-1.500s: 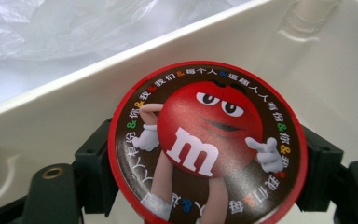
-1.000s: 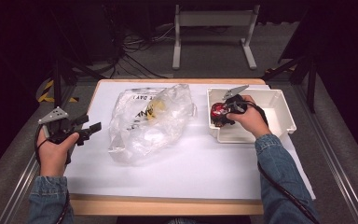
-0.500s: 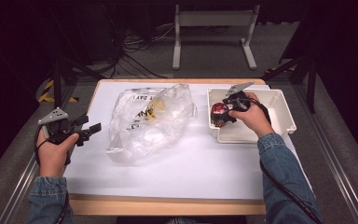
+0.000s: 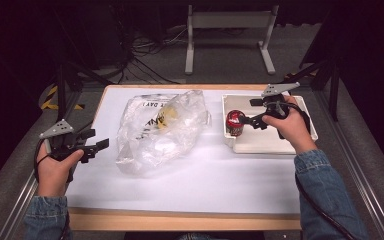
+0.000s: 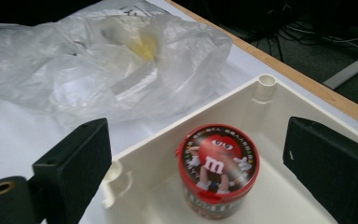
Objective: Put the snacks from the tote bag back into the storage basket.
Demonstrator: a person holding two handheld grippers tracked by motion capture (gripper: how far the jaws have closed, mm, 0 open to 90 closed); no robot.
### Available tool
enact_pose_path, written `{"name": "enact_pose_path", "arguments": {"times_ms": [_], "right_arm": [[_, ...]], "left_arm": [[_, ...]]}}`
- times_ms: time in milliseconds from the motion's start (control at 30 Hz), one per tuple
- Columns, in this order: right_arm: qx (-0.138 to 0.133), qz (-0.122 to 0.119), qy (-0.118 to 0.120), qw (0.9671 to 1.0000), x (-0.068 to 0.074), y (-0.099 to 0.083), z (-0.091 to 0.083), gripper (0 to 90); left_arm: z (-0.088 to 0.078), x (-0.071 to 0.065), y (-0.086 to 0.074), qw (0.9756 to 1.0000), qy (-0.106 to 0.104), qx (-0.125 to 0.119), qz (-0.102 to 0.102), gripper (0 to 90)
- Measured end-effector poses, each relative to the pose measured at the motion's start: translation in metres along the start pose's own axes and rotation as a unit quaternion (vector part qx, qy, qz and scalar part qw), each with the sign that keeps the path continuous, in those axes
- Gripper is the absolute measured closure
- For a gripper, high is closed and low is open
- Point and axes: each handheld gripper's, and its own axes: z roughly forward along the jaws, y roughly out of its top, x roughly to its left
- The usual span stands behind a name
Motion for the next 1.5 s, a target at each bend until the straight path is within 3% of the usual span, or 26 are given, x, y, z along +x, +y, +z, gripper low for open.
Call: {"name": "enact_pose_path", "arguments": {"times_ms": [400, 567, 700, 900, 1200, 1300, 1467, 1500], "right_arm": [[-0.057, 0.013, 0.038, 0.9976, 0.039, -0.011, -0.037, 6.1], [-0.062, 0.004, 0.039, 0.9973, 0.056, -0.017, -0.047, 6.0], [-0.063, -0.006, 0.039, 0.9972, 0.070, -0.023, -0.052, 6.0], [-0.086, -0.008, 0.042, 0.9954, 0.083, -0.037, -0.059, 6.0], [-0.110, 0.019, 0.050, 0.9925, 0.101, -0.063, -0.054, 5.9], [-0.108, 0.014, 0.060, 0.9923, 0.103, -0.069, -0.051, 4.8], [-0.100, 0.008, 0.077, 0.9920, 0.106, -0.078, -0.045, 3.5], [-0.097, 0.012, 0.086, 0.9914, 0.108, -0.085, -0.040, 3.5]], "left_arm": [[-0.008, -0.018, -0.007, 0.9994, -0.025, 0.014, 0.019, 24.3], [-0.009, -0.024, -0.011, 0.9987, -0.038, 0.023, 0.023, 23.3], [-0.010, -0.026, -0.017, 0.9979, -0.058, 0.022, 0.015, 23.1], [-0.009, -0.038, -0.030, 0.9976, -0.058, 0.026, 0.027, 23.2], [-0.005, -0.047, -0.040, 0.9967, -0.070, 0.031, 0.027, 23.1], [-0.004, -0.048, -0.042, 0.9960, -0.078, 0.030, 0.033, 23.0], [-0.003, -0.050, -0.046, 0.9970, -0.067, 0.010, 0.038, 24.3], [0.000, -0.051, -0.049, 0.9963, -0.075, 0.016, 0.038, 24.0]]}}
